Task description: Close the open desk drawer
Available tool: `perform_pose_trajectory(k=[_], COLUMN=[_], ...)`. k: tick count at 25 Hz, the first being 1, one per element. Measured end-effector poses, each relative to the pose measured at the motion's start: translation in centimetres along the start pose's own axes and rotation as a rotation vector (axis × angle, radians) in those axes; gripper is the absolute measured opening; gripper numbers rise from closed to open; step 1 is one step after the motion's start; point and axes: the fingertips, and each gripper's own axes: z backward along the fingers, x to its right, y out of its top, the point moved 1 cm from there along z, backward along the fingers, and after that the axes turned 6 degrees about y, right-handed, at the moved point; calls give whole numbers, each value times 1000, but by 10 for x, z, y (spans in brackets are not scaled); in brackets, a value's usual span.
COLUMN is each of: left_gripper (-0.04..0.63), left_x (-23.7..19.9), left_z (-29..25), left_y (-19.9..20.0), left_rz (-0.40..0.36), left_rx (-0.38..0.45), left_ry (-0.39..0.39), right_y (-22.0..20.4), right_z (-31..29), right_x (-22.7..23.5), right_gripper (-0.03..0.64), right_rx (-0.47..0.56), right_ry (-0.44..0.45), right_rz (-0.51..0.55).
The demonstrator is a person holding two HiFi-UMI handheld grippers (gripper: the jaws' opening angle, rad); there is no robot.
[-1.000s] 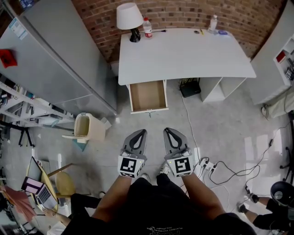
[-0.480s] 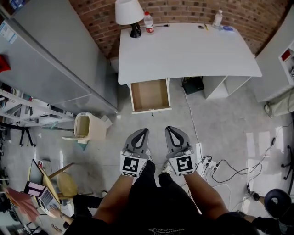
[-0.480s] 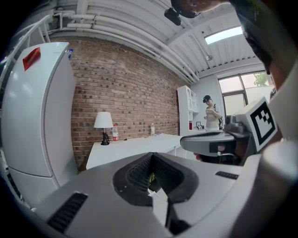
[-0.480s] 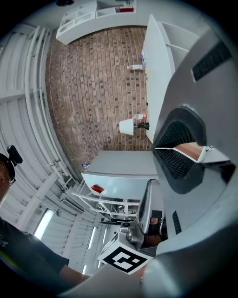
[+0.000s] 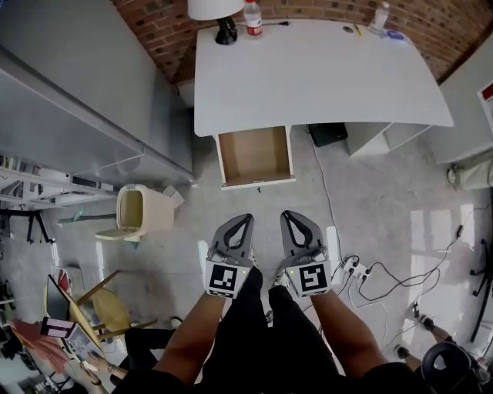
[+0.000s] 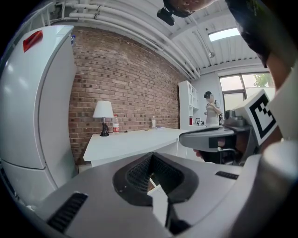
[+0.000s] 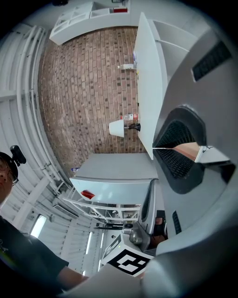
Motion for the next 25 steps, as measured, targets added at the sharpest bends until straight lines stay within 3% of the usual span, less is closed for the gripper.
perform_pose_trajectory(k=[18,25], left_gripper=[8,8], left_x=[-13,-19], left_z=[-68,-82], left_y=[-158,-206], left_rz=[51,14], left_rx=[-74,-73], left_ry=[36,46], right_y=[-152,-203], right_z=[-49,-65], right_x=[17,14], right_gripper=[29,29], right_rx=[-38,-54], right_ry=[-25,-14], right_rz=[-82,-78])
